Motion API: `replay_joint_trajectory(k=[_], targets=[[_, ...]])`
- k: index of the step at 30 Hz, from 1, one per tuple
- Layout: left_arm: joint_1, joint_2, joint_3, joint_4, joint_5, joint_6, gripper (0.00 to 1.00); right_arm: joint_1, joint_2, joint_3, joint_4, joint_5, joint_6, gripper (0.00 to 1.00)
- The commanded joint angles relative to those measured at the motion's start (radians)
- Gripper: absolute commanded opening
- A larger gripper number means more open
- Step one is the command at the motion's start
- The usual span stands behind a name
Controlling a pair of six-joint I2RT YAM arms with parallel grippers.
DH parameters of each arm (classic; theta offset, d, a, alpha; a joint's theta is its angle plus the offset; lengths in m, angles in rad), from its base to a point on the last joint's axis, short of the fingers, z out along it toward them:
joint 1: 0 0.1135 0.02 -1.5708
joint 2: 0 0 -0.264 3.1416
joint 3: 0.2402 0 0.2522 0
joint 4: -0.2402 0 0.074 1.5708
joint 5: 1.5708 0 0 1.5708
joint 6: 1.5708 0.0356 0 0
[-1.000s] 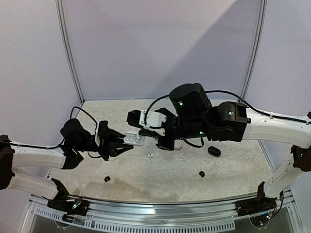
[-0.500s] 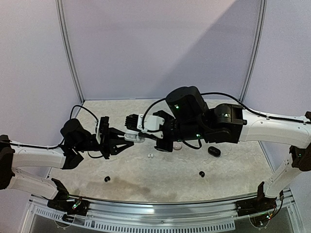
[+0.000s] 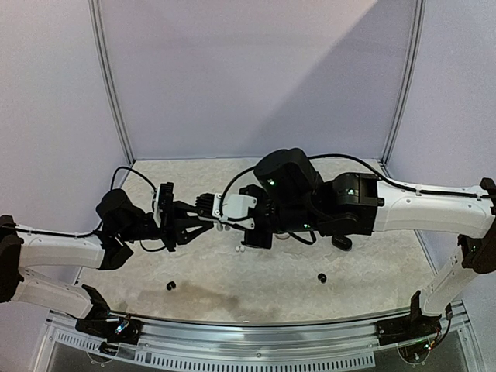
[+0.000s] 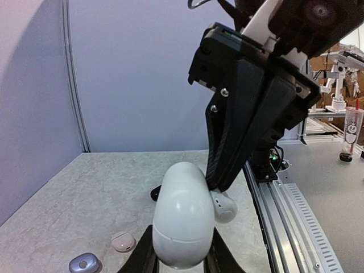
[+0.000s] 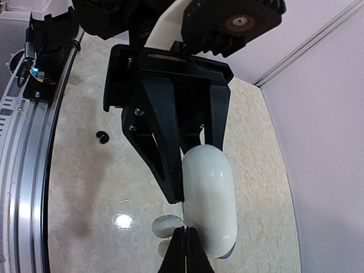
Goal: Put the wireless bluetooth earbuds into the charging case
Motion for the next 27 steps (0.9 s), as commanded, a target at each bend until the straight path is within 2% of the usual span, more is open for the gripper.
replay_joint_trajectory(k=[1,5,12,23,27], targets=[[-0.016,0.004,0.019,0.020,0.053,-0.005,0.00,-0.010,-0.009,0.001,0.039,0.090,-0.001,0.00],[-0.017,0.001,0.017,0.013,0.044,-0.034,0.00,-0.011,-0.013,-0.002,0.044,0.065,-0.007,0.00],[-0.027,-0.010,0.030,-0.046,0.123,0.149,0.00,-0.060,-0.001,0.035,0.079,0.083,0.018,0.00],[-0.028,-0.019,0.032,-0.117,0.129,0.150,0.00,-0.086,-0.008,0.058,0.103,0.118,0.034,0.00],[-0.028,-0.024,0.031,-0.155,0.136,0.193,0.00,-0.101,-0.013,0.058,0.111,0.137,0.053,0.00]])
